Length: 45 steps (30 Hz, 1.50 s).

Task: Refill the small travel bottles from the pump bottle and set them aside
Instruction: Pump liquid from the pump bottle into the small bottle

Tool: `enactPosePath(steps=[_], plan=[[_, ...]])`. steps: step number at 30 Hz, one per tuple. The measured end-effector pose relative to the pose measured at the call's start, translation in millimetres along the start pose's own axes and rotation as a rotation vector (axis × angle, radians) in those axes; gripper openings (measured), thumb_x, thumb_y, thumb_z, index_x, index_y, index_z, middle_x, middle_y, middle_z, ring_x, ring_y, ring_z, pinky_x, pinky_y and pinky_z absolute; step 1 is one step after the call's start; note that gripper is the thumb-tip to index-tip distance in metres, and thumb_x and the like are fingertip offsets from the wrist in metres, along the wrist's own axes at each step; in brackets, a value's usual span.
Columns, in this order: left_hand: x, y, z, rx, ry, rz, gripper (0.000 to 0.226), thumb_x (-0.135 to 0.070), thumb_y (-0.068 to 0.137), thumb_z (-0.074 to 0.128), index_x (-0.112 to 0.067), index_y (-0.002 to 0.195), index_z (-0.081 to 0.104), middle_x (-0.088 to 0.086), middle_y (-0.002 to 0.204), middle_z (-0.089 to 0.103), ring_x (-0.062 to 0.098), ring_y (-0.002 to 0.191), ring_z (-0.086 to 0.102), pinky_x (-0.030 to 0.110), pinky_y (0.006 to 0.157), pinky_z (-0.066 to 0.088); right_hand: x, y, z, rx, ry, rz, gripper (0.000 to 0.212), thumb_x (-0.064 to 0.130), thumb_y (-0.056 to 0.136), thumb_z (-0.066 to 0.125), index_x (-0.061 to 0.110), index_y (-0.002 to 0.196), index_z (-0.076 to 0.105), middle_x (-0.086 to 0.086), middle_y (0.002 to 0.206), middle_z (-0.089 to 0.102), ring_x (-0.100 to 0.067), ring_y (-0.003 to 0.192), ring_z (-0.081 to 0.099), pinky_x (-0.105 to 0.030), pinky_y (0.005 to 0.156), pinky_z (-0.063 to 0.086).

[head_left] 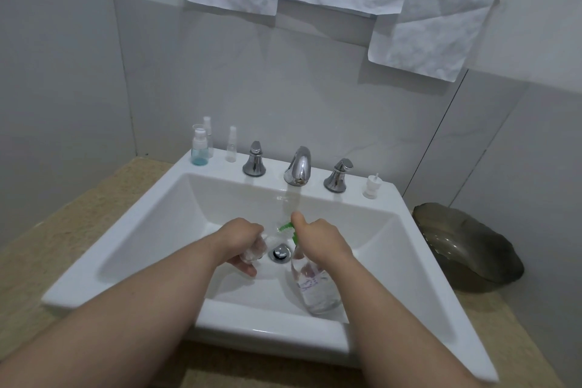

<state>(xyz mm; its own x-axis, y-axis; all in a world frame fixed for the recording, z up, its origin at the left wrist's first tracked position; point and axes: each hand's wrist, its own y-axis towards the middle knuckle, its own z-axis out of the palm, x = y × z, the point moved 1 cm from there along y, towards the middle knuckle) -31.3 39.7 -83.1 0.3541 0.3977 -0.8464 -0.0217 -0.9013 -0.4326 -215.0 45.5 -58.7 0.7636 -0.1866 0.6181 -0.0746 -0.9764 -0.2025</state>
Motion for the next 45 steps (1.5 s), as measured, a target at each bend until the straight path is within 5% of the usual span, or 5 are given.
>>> enactPosePath(steps=[6,13,27,33,45], plan=[[0.3,-0.2,0.8,0.015,0.021,-0.013,0.038,-0.024,0.107,0.045,0.003,0.094,0.067,0.025,0.104,0.066,0.038,0.054,0.068,0.046,0.069,0.064,-2.9,3.0,-2.1,0.013,0.007,-0.008,0.065,0.060,0.088,0.032,0.008,0.091,0.072,0.008,0.066,0.075,-0.017,0.081,0.065,-0.032,0.082,0.055],[0.6,5.2,-0.2,-0.029,-0.033,-0.013,0.042,-0.025,0.106,0.044,0.006,0.093,0.070,0.029,0.107,0.068,0.040,0.054,0.067,0.050,0.070,0.065,-5.6,4.3,1.6,-0.002,-0.038,0.015,0.102,0.099,0.076,0.012,0.016,0.092,0.070,0.002,0.084,0.078,-0.019,0.088,0.067,-0.038,0.086,0.055],[-0.8,-0.2,-1.2,-0.014,-0.010,-0.006,0.041,-0.023,0.105,0.044,0.006,0.093,0.070,0.023,0.097,0.067,0.038,0.054,0.066,0.049,0.068,0.065,-2.8,4.6,0.4,0.002,-0.020,0.006,0.072,0.075,0.087,0.028,0.015,0.095,0.067,0.005,0.068,0.076,-0.020,0.084,0.067,-0.034,0.082,0.054],[-0.5,0.8,0.8,0.014,0.034,-0.019,0.041,-0.024,0.105,0.044,0.005,0.094,0.070,0.023,0.098,0.065,0.041,0.057,0.066,0.050,0.071,0.064,-4.4,7.9,-0.1,-0.007,0.005,-0.015,0.066,0.063,0.086,0.032,0.008,0.095,0.068,-0.001,0.086,0.076,-0.022,0.086,0.066,-0.036,0.084,0.056],[0.3,4.2,-0.5,-0.008,-0.013,-0.008,0.040,-0.024,0.105,0.043,0.007,0.098,0.068,0.027,0.103,0.068,0.039,0.058,0.065,0.051,0.073,0.064,-8.5,8.9,1.8,-0.006,-0.059,-0.022,0.099,0.093,0.083,0.016,0.013,0.086,0.074,0.002,0.086,0.076,-0.017,0.085,0.066,-0.037,0.080,0.053]])
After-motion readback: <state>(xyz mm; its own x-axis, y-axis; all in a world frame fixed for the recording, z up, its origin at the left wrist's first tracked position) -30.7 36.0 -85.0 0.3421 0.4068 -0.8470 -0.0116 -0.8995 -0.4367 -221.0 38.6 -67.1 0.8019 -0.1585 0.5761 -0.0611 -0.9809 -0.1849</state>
